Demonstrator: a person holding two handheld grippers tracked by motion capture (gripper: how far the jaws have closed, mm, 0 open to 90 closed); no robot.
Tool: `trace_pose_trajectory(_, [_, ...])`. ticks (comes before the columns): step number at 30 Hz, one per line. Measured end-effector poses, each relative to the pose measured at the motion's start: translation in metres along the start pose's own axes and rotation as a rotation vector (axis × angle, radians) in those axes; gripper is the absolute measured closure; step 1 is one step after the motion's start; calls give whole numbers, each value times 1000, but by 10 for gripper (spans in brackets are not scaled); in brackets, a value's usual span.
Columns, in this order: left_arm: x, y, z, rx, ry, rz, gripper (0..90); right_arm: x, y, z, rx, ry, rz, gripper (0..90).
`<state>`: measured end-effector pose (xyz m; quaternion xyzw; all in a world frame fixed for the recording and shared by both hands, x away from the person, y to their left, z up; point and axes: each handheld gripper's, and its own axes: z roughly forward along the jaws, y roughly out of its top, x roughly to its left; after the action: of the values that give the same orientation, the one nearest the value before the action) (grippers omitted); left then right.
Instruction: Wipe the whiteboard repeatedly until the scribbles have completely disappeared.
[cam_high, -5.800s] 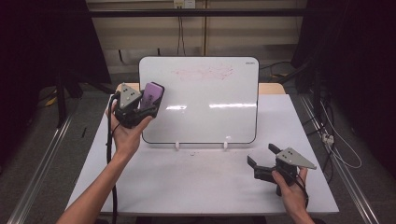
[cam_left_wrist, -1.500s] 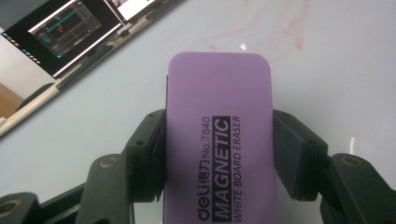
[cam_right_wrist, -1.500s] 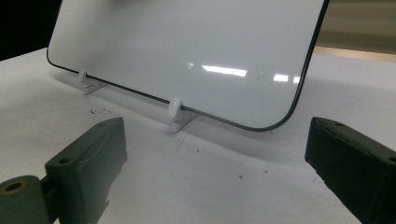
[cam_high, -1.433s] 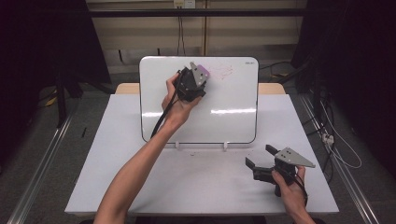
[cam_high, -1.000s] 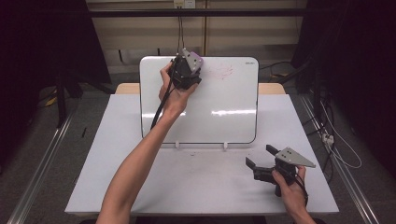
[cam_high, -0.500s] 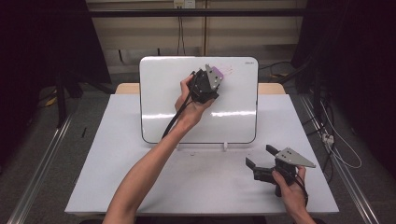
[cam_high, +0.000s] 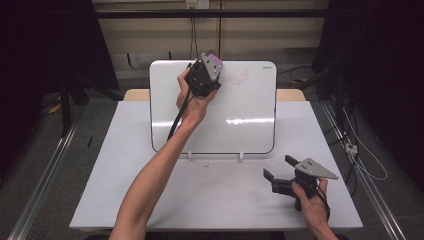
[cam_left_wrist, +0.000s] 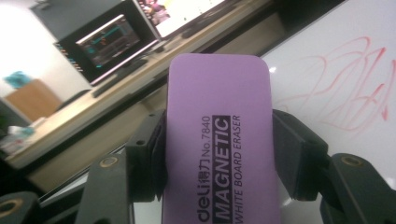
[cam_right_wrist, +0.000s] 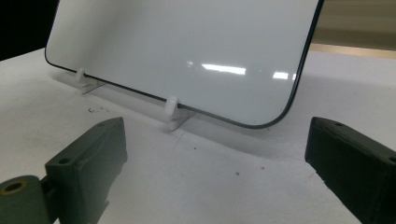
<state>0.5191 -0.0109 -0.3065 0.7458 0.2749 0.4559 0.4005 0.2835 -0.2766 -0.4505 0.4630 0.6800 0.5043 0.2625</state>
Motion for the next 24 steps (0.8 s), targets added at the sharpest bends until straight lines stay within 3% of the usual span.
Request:
trace_pose_trajectory(6, [-26, 7, 4, -3, -18, 56, 412, 1, 0, 0, -2, 2, -1, 57])
trace_pose_trajectory(10, [-50, 11, 5, -10, -43, 102, 412, 1, 0, 0, -2, 7, -2, 57])
trace_pose_trajectory(15, [-81, 18, 7, -14, -81, 127, 412, 1, 0, 0, -2, 9, -2, 57])
trace_pose_trajectory(20, [-98, 31, 12, -18, -115, 152, 412, 2, 1, -1, -1, 12, -3, 57])
trace_pose_trajectory(24, [-104, 45, 17, -22, -109, 192, 412, 1, 0, -1, -4, 12, 3, 57])
